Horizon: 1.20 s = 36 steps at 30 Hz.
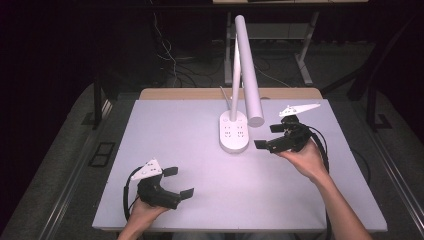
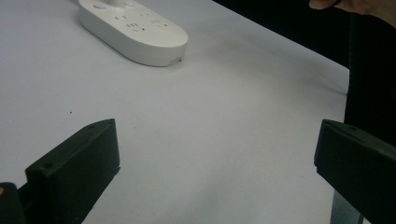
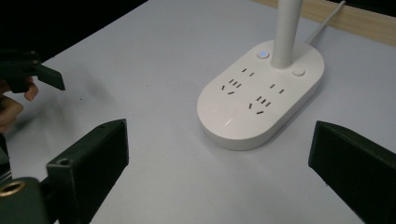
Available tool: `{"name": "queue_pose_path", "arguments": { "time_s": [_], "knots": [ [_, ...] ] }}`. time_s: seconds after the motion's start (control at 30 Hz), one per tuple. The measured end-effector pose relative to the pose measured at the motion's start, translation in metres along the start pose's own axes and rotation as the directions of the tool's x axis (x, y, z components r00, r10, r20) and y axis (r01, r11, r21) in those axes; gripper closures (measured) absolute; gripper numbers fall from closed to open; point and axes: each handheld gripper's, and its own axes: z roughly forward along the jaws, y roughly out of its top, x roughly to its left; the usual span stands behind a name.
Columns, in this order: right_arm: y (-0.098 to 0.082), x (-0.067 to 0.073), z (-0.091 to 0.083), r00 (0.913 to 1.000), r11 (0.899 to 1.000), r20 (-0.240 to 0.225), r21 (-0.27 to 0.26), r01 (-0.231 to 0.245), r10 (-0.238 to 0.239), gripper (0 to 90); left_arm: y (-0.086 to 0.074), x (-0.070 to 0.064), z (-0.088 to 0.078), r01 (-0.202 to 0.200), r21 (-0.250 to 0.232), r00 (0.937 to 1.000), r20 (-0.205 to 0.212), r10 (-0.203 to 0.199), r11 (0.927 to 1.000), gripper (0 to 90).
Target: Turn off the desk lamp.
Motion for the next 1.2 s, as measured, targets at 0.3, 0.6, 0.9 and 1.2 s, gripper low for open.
{"name": "queue_pose_path", "arguments": {
  "time_s": [0.3, 0.6, 0.9, 1.2],
  "knots": [
    [0.02, -0.009, 0.004, 1.0, 1.0, 0.004, -0.018, -0.009, 0.009, 5.0, 0.0, 0.0, 0.0, 0.001, -0.004, 1.0, -0.002, -0.001, 1.0, 0.0],
    [0.035, -0.022, 0.015, 0.9995, 1.0, 0.024, 0.001, -0.019, 0.019, 5.2, 0.0, 0.001, -0.001, 0.004, -0.008, 1.0, -0.004, -0.004, 1.0, 0.0],
    [0.041, -0.046, 0.025, 0.9977, 0.999, 0.049, -0.007, -0.047, 0.047, 14.3, 0.0, 0.001, -0.002, 0.003, -0.012, 1.0, -0.002, -0.003, 0.9999, 0.0],
    [0.049, -0.061, 0.044, 0.9971, 0.998, 0.045, 0.008, -0.062, 0.062, 24.2, 0.001, 0.002, -0.004, 0.004, -0.017, 1.0, -0.006, -0.004, 0.9999, 0.0]
  ]
}}
